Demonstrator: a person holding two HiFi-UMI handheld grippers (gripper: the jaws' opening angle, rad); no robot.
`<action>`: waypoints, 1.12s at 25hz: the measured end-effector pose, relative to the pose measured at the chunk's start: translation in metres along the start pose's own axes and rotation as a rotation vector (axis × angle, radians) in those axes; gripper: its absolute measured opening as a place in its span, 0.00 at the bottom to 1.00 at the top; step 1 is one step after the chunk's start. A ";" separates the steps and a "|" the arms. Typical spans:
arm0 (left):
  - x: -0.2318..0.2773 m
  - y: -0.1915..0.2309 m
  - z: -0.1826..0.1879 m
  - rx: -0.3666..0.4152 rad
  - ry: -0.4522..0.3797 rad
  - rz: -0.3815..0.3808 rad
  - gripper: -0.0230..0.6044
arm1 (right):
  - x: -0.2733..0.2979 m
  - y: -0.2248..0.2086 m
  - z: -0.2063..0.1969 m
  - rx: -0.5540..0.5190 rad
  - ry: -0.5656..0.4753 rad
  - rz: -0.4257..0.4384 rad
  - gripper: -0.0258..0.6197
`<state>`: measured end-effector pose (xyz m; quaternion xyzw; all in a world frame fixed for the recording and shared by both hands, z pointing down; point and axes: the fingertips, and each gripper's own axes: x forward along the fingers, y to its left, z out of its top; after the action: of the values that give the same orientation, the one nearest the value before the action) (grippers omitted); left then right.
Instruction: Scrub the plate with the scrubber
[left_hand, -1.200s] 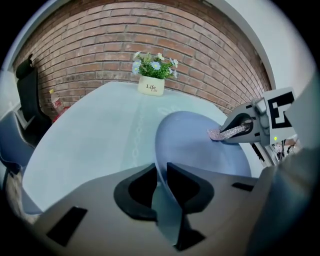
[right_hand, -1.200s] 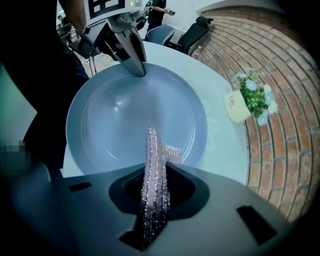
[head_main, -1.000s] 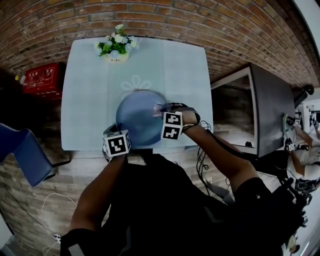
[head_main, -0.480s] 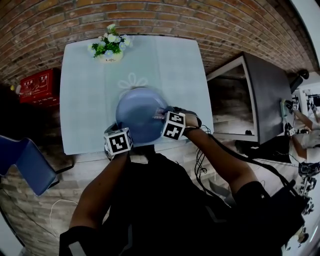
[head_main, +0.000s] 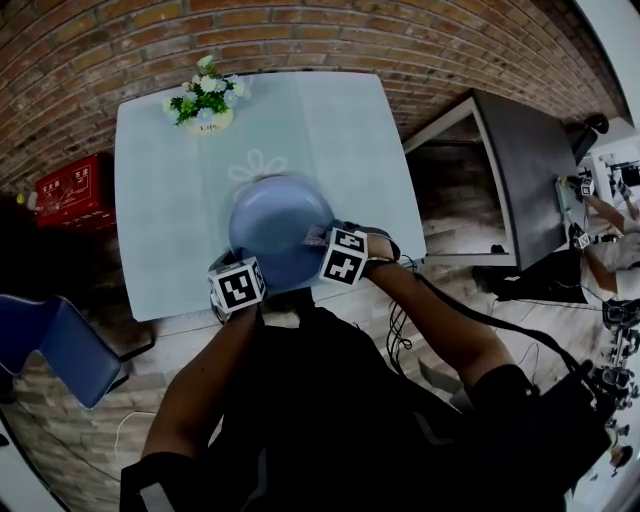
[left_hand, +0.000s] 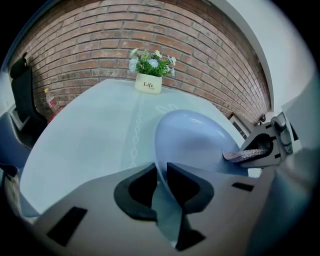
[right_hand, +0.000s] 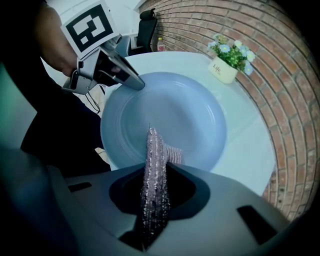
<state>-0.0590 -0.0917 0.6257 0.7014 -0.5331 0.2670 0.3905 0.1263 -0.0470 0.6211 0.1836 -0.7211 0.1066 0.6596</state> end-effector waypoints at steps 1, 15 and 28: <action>0.000 0.000 0.000 0.002 0.000 -0.001 0.15 | 0.000 0.003 0.000 0.002 0.003 0.002 0.14; 0.000 0.001 0.000 0.000 0.000 -0.007 0.15 | -0.006 0.046 0.013 0.099 -0.015 0.109 0.14; 0.002 0.000 0.001 0.011 0.010 -0.036 0.16 | -0.008 0.062 0.024 0.151 -0.036 0.177 0.14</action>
<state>-0.0583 -0.0934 0.6264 0.7117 -0.5170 0.2665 0.3940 0.0799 0.0012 0.6157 0.1700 -0.7360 0.2151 0.6189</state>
